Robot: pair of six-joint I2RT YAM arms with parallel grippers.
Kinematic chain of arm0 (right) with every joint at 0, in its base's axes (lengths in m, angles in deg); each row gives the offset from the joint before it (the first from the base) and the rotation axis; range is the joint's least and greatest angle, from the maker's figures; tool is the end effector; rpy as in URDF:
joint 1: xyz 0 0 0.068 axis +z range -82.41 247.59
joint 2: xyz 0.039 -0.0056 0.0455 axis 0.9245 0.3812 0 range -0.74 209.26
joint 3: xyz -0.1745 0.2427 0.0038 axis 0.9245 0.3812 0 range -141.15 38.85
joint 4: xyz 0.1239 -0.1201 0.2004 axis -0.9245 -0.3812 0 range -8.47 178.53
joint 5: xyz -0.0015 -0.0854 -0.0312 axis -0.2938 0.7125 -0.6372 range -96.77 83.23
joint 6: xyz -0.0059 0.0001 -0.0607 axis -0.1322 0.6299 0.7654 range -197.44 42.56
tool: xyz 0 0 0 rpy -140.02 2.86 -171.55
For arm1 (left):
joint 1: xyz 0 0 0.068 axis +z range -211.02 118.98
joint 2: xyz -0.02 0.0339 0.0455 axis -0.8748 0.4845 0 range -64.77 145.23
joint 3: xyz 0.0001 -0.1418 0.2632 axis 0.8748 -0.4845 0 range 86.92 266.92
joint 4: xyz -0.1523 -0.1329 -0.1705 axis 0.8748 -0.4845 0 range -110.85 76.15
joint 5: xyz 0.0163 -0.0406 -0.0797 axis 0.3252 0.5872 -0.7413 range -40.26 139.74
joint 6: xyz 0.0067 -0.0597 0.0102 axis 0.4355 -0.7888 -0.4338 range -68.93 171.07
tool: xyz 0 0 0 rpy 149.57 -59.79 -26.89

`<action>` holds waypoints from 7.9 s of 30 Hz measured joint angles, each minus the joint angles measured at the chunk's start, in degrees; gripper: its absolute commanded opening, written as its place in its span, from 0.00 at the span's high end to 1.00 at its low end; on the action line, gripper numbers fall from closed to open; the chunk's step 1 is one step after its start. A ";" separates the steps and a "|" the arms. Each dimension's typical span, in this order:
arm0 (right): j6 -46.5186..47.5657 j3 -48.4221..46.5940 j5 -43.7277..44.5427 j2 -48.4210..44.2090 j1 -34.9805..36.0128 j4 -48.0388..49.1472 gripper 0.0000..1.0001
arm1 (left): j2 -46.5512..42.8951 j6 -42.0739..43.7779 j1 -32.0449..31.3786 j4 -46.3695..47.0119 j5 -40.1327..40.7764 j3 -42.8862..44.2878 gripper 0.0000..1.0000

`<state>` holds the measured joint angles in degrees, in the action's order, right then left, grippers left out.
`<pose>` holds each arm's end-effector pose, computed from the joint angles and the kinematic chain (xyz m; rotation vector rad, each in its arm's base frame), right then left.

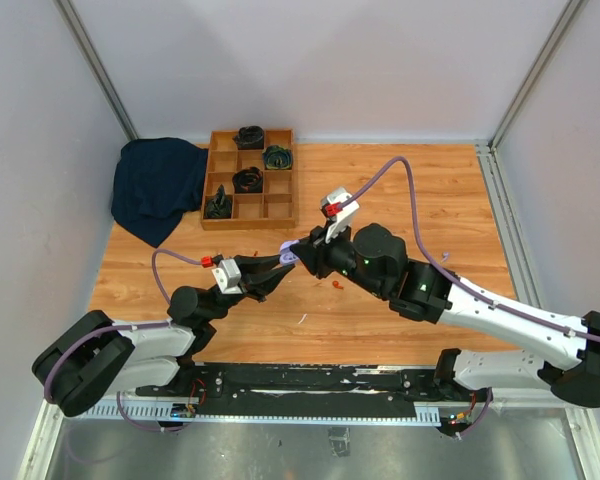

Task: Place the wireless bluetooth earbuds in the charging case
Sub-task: Place the earbud in the charging case, then pick up the earbud from the center of the board, then place the earbud in the charging case.

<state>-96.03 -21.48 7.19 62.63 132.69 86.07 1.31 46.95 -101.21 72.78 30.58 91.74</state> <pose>0.1189 0.2297 0.4091 -0.5073 1.6692 0.8924 0.1276 -0.1273 0.2409 0.6517 1.0046 -0.8709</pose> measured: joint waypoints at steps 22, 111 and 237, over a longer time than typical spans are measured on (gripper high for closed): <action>-2.19 1.20 0.90 4.66 1.46 2.38 0.80 | 0.02 -2.12 0.00 0.44 -0.15 0.02 1.00; 1.01 -4.46 -9.90 39.04 -72.17 -27.56 0.62 | -16.87 1.18 2.58 -16.98 1.97 -4.31 1.00; 22.97 12.13 -14.56 -4.15 -0.22 20.22 0.82 | -6.97 -20.48 2.58 -0.42 -5.77 0.02 1.00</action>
<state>-73.06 -9.35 -7.37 58.48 132.47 106.29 -5.66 26.47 -98.63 72.36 24.81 91.76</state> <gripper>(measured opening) 0.194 0.267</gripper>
